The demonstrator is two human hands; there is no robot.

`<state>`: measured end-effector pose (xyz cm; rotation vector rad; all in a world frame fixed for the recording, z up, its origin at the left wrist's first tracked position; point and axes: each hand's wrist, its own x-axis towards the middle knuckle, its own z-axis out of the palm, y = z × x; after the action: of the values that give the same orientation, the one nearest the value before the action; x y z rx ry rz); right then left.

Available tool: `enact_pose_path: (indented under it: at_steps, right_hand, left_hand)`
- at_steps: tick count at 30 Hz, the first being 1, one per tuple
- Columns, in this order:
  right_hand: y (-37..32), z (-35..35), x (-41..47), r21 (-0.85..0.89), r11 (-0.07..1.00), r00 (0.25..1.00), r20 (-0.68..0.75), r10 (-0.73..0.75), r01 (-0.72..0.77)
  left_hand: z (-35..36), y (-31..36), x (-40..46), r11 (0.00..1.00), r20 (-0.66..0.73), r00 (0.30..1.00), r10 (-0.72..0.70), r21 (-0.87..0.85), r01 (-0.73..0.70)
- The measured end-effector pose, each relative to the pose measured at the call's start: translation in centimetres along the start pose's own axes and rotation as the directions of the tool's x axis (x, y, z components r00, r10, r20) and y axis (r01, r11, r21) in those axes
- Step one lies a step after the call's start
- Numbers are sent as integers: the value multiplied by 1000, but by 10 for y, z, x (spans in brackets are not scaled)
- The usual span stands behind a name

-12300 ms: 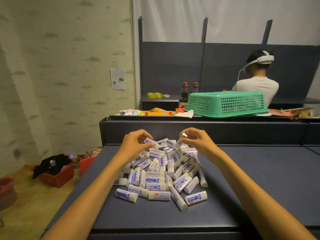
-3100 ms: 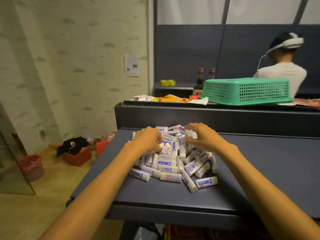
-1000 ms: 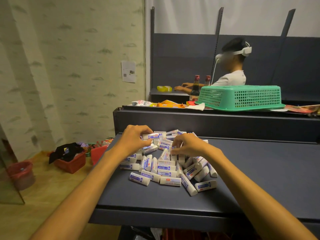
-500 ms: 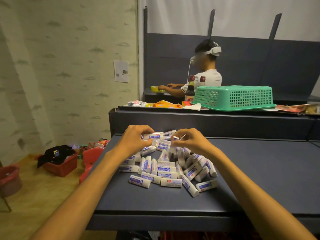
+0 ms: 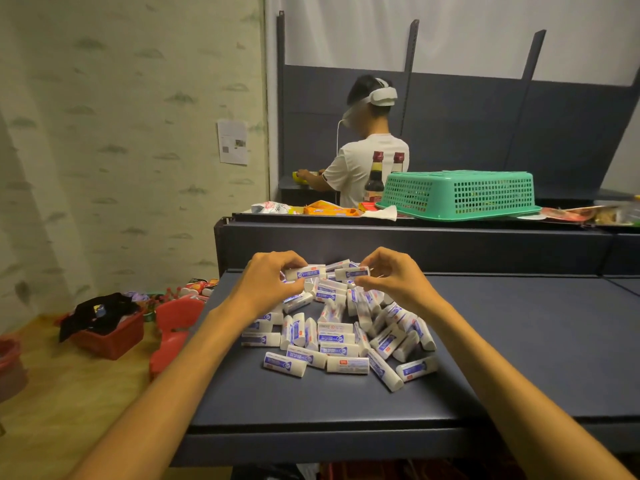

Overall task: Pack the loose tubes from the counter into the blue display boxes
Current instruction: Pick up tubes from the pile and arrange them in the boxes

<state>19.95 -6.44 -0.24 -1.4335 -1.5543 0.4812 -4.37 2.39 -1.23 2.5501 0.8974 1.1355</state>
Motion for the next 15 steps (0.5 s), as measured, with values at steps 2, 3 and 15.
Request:
enact_pose_path:
  at_steps: [2, 3, 15]
  right_hand:
    - [0, -1, -5, -57, 998, 999, -30, -34, 32]
    - [1, -3, -7, -69, 996, 998, -37, -55, 52]
    - [15, -62, -56, -365, 915, 975, -70, -213, 174]
  left_hand:
    - [4, 1, -1, 1000, 3, 1000, 0, -7, 0]
    - [6, 2, -1, 1000, 3, 1000, 1, -14, -1]
    - [35, 56, 11, 998, 34, 998, 51, -42, -49]
